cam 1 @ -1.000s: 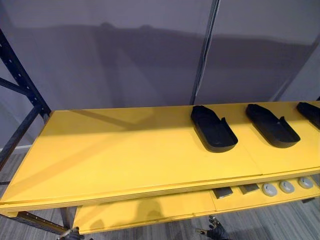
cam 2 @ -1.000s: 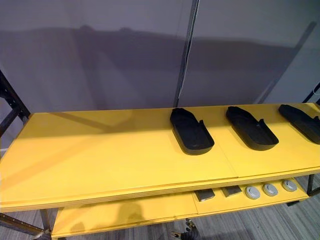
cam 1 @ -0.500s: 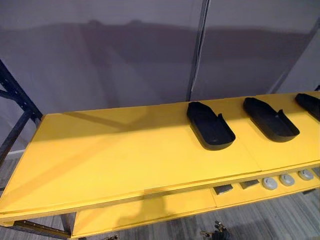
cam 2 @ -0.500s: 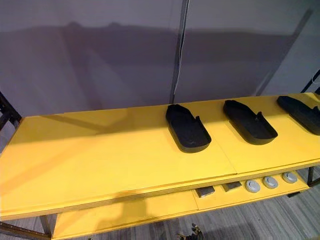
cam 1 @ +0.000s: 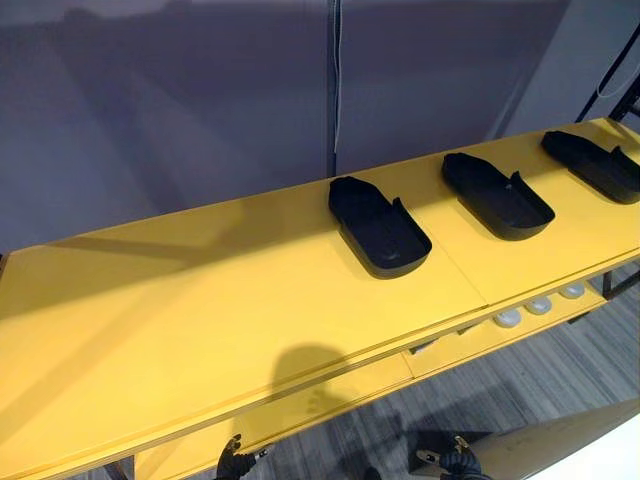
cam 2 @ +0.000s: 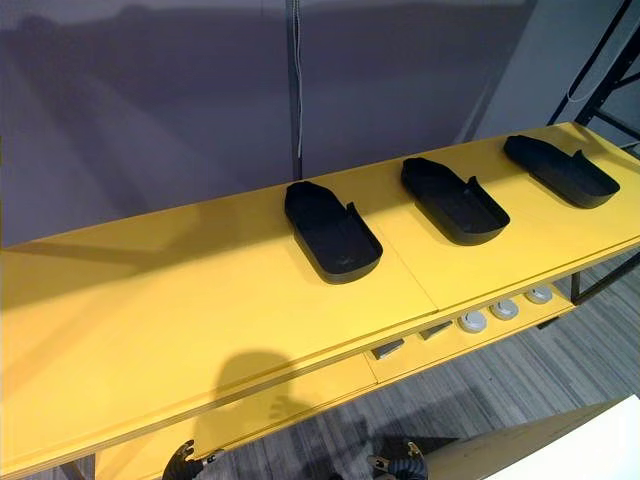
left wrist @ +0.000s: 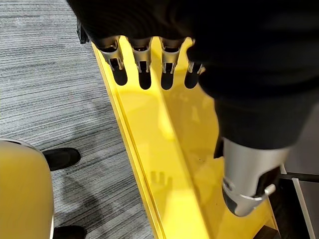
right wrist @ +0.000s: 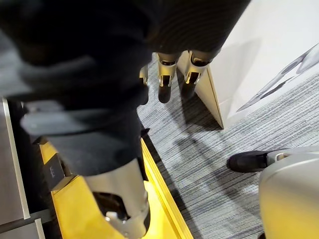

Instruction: Walk over and take plastic housings, then place them on the shelf

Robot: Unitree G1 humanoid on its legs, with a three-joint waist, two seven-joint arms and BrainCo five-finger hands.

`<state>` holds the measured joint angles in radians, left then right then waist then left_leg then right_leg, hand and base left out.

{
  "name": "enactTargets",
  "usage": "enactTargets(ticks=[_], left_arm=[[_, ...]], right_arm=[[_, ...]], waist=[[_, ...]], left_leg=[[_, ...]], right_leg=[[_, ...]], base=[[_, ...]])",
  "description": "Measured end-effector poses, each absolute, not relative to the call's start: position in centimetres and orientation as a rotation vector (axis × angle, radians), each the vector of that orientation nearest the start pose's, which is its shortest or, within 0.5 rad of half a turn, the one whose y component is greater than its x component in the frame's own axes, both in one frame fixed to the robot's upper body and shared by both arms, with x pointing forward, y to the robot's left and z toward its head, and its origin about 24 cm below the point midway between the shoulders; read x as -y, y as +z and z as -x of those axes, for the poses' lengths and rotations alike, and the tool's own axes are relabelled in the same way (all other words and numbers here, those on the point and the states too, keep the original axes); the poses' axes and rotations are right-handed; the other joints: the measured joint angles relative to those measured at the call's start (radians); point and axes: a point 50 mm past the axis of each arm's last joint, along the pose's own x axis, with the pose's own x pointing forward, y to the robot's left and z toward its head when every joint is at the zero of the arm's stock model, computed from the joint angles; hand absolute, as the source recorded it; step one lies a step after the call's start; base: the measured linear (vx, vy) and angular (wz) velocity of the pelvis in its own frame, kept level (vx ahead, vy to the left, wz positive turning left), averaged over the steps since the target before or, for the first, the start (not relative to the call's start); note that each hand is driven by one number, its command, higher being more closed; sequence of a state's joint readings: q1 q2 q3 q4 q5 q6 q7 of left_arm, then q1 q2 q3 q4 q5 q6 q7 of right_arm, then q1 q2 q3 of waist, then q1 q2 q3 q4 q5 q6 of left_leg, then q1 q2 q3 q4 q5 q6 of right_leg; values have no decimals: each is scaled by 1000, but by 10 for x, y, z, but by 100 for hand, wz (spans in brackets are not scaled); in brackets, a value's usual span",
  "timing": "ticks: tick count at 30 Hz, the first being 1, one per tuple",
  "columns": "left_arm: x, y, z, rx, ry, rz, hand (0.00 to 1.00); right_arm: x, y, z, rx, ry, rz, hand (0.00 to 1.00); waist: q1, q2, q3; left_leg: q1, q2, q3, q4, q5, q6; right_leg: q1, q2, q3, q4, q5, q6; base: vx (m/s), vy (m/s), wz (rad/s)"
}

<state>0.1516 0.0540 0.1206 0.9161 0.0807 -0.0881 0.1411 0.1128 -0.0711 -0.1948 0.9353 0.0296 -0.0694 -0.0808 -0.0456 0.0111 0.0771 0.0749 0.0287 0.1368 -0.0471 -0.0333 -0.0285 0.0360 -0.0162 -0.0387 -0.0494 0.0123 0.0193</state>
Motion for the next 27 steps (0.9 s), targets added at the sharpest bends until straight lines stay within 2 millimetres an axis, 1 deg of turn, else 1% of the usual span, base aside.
enactTargets(ticks=[3, 9, 12, 18, 20, 23, 24, 27], left_arm=[[-199, -150, -99, -972, 261, -133, 0], [-199, -150, -100, -970, 265, -129, 0], [-200, -150, -101, -966, 278, -113, 0], [-201, -147, -112, -936, 287, -95, 0], [-201, -147, -112, -936, 289, -90, 0], [-200, -147, -112, -937, 282, -94, 0], [-200, -147, -111, -940, 283, -94, 0], [-200, -146, -115, -928, 280, -95, 0]], right_arm=[[213, -148, -107, -963, -335, -7, 0], [214, -148, -108, -959, -339, -5, 0], [214, -146, -114, -946, -346, 0, 0], [214, -140, -133, -891, -356, 10, 0], [214, -139, -134, -884, -356, 11, 0], [214, -139, -135, -883, -355, 11, 0], [214, -139, -136, -880, -355, 12, 0], [214, -139, -136, -880, -354, 16, 0]], waist=[[0, 0, 0], [0, -2, -1], [1, -4, -2], [6, -5, -2], [6, -5, -2], [15, -4, -2], [14, -5, -2], [11, -6, 0]], left_leg=[[-2, 0, 2, -1, 1, 1], [0, 0, 4, -10, 1, 1], [3, 0, 5, -15, 1, 2], [18, 0, 7, -17, 1, 1], [18, 0, 7, -15, 1, 1], [16, 2, 22, -11, 0, 1], [12, 3, 31, -7, -2, 2], [-19, 2, 36, 29, -14, 10]], right_leg=[[0, 0, 1, -13, 10, 1], [0, 1, 2, -19, 10, 1], [8, 2, 3, -25, 10, 1], [24, 3, 4, -29, 10, 1], [24, 3, 5, -27, 10, 1], [10, 4, 21, -11, 10, 1], [-1, 5, 31, -4, 10, 1], [-22, 3, 42, 10, 12, 4]], base=[[-52, 4, -2], [-6, 0, 0], [26, -12, -1], [-7, -7, 0], [-46, -6, -1], [-53, 0, -15], [-58, 5, -17], [-86, 12, -16]])
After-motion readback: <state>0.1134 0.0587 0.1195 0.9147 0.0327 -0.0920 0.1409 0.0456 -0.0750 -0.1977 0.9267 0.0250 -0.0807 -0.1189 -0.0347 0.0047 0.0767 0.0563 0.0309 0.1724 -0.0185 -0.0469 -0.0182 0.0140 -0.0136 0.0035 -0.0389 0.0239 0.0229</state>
